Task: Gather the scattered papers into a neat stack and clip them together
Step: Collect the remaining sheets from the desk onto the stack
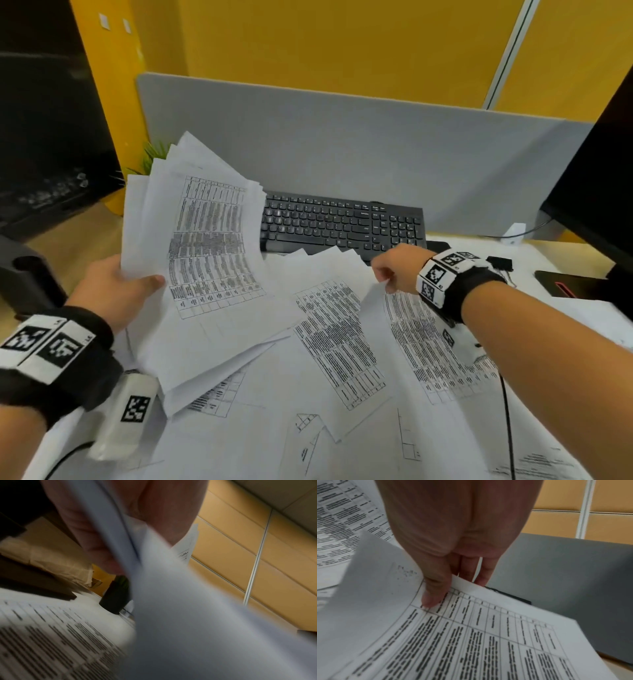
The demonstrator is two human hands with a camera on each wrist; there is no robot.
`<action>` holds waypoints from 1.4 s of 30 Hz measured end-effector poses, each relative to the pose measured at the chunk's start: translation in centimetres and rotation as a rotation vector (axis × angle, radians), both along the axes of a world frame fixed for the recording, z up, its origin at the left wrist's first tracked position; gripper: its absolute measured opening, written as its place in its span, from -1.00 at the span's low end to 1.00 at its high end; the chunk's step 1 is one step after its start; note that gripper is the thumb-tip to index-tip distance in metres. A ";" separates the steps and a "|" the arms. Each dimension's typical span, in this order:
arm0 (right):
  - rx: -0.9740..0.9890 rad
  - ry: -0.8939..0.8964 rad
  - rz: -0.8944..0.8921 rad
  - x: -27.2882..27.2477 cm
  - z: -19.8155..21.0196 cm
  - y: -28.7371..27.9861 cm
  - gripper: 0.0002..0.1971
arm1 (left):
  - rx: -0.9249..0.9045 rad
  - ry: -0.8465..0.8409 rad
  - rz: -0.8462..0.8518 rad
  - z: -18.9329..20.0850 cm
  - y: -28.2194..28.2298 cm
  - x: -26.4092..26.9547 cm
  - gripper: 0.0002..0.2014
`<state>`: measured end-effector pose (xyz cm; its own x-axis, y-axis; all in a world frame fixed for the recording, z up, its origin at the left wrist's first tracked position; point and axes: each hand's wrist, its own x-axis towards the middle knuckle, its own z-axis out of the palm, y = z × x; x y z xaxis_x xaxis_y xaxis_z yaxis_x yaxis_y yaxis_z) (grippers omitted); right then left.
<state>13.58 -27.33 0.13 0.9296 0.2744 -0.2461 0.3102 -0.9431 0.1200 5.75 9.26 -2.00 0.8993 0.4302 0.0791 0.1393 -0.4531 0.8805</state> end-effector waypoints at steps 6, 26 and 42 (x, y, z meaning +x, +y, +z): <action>-0.126 0.036 0.166 2.8 -0.6 7.7 -0.76 | 0.144 0.034 0.077 0.5 2.9 -0.8 -0.69; 0.046 -0.064 0.212 5.7 -1.8 10.5 -0.73 | 0.186 0.110 0.039 -0.9 5.1 -1.1 -0.73; 0.301 -0.555 0.149 -1.2 5.3 4.1 -0.82 | 0.159 0.025 0.037 2.0 2.7 -3.8 -0.68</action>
